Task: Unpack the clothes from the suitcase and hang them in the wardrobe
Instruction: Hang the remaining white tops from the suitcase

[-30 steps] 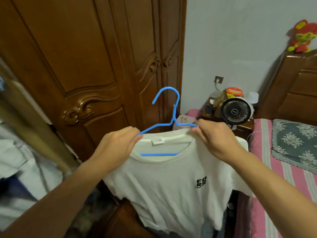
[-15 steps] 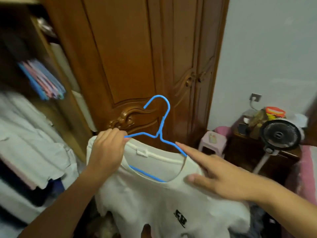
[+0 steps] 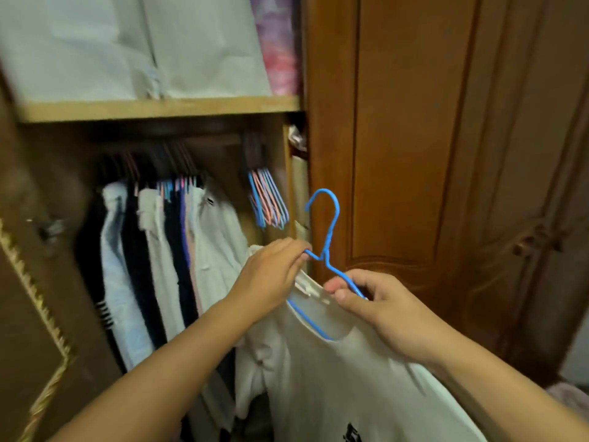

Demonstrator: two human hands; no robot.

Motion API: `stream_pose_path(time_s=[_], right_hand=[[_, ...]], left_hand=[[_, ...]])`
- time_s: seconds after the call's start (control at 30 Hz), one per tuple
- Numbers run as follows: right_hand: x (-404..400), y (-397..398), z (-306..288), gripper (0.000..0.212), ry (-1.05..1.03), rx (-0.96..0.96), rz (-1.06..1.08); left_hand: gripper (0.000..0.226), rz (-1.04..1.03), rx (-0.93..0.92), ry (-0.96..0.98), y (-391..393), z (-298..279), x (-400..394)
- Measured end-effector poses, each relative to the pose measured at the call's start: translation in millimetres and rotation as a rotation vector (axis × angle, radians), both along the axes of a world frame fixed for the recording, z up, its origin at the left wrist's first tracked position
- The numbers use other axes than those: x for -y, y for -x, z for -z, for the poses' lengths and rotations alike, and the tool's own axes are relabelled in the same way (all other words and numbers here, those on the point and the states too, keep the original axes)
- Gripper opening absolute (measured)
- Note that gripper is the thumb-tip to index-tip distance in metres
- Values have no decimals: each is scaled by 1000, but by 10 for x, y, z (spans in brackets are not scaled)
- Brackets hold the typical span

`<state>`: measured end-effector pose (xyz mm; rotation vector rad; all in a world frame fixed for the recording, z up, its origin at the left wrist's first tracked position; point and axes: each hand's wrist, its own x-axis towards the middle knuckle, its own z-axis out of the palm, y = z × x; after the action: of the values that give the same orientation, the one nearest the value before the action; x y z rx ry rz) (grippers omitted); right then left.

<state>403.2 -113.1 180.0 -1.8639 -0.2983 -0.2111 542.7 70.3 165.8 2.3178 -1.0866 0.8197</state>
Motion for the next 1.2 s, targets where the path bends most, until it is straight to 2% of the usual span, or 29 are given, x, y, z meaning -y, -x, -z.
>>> stream_pose_path(time_s=[0.07,0.13,0.2,0.23,0.33,0.47,0.53,0.63,0.7,0.73,0.77,0.83,0.87,0.9,1.0,1.1,1.2], right_hand=[[-37,-52,-96,21,-117,-86,-114],[-46,-91,-120,46,-307,-181,-259],[-79,-165,-103,71,-371,-187,-280],[-95,-213,-105,75,-356,-165,-245],[-97,-356,-262,76,-339,-127,-171],[-171,-645,-497,75,-280,-70,-152],[-334,-925,-433,79,-198,-66,-98],[-633,-1365,-250,83,-121,-104,-53],[-777,-1614,-211,83,-135,-143,-57],[-839,-1724,-215,83,-147,-160,-67],[-905,-1830,-224,83,-156,-164,-79],[-1029,-2014,-231,87,-140,-152,-98],[-1079,-2080,-234,90,-131,-139,-100],[-1119,-2135,-224,92,-126,-122,-101],[-1089,-2188,-169,86,-149,-119,-105],[-880,-1942,-73,93,-109,-137,-122],[-772,-1784,-36,89,-52,-133,-67]], left_hand=[[37,-125,26,-63,-119,-119,-93],[35,-195,3,-73,-202,-177,-158],[31,-232,-7,-82,-253,-225,-172],[29,-240,-7,-99,-303,-241,-180],[37,-284,2,-181,-534,-298,-356],[48,-554,-14,-222,-1017,-377,-1067],[56,-665,-94,-229,-1245,-404,-1382],[59,-684,-251,-197,-1481,-428,-1620],[47,-647,-160,-106,-1584,-450,-1624],[38,-596,-119,-1,-1570,-491,-1551],[31,-494,-169,151,-1522,-562,-1435],[32,-170,-558,442,-1390,-741,-1123],[33,-41,-758,510,-1371,-816,-982],[31,-7,-871,507,-1385,-869,-882],[13,-69,-974,606,-1526,-919,-707],[27,-143,-941,768,-1738,-916,-578],[19,-128,-895,884,-1880,-1002,-425]])
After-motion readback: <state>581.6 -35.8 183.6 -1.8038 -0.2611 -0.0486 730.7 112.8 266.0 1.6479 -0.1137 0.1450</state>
